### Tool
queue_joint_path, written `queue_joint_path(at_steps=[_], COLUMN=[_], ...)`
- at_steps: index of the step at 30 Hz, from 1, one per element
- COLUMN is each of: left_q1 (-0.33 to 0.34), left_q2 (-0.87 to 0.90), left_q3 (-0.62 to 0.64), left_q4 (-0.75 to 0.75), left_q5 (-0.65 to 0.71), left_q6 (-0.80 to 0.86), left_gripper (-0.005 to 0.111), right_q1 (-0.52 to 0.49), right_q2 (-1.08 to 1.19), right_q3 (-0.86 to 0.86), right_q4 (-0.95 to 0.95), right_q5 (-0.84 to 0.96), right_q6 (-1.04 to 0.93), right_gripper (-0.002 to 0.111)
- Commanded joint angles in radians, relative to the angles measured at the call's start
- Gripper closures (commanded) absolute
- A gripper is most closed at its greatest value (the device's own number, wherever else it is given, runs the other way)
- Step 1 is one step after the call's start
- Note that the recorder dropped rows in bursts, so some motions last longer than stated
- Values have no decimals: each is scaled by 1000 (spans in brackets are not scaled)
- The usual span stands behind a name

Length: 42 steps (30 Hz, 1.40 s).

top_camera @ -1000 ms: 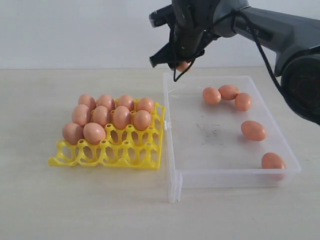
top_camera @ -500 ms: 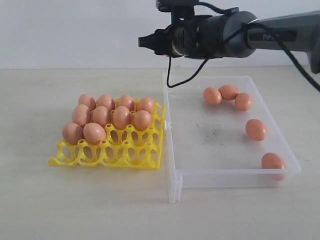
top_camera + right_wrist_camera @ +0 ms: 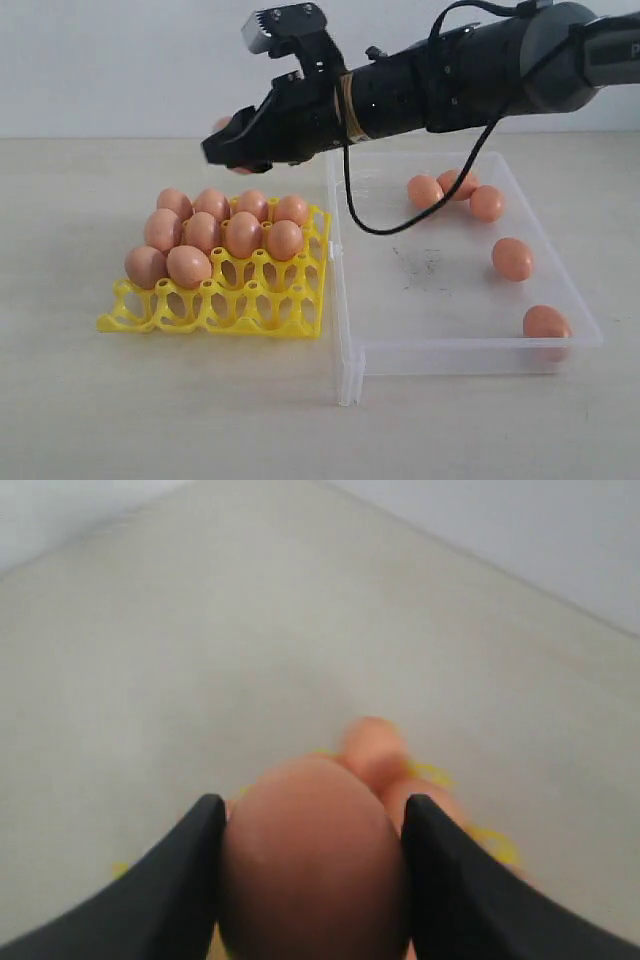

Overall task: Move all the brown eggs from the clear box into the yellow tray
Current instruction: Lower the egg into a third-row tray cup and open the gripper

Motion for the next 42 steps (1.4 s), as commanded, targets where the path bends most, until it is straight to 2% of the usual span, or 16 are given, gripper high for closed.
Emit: queue_joint_path(at_steps=[1, 3, 6, 11, 19, 25, 29, 38, 42], left_q1=[-4, -4, -4, -4, -4, -4, -4, -4, -4], left_q2=[-1, -1, -1, -1, -1, -1, -1, -1, -1], left_q3=[-3, -3, -3, -3, -3, -3, -3, -3, -3], left_q4=[-5, -5, -5, -5, -5, -5, -5, -5, -5], left_q5=[-6, -6, -6, -6, -6, -6, -6, -6, -6], left_q6=[3, 3, 3, 3, 3, 3, 3, 3, 3], left_gripper=[103, 103, 103, 103, 103, 103, 103, 103, 103], right_q1=[8, 8, 8, 8, 8, 8, 8, 26, 31], right_q2=[-15, -15, -15, -15, 79, 173, 204, 231, 231], right_q3=[73, 121, 199, 330, 333, 291, 260, 219, 199], right_q4=[105, 155, 298, 667, 608, 549, 485, 496, 504], right_q5=[-349, -367, -303, -307, -257, -287, -283, -284, -228], right_q6=[-349, -449, -584, -776, -803, -955, -957, -957, -955], right_gripper=[109, 109, 109, 109, 109, 109, 109, 109, 109])
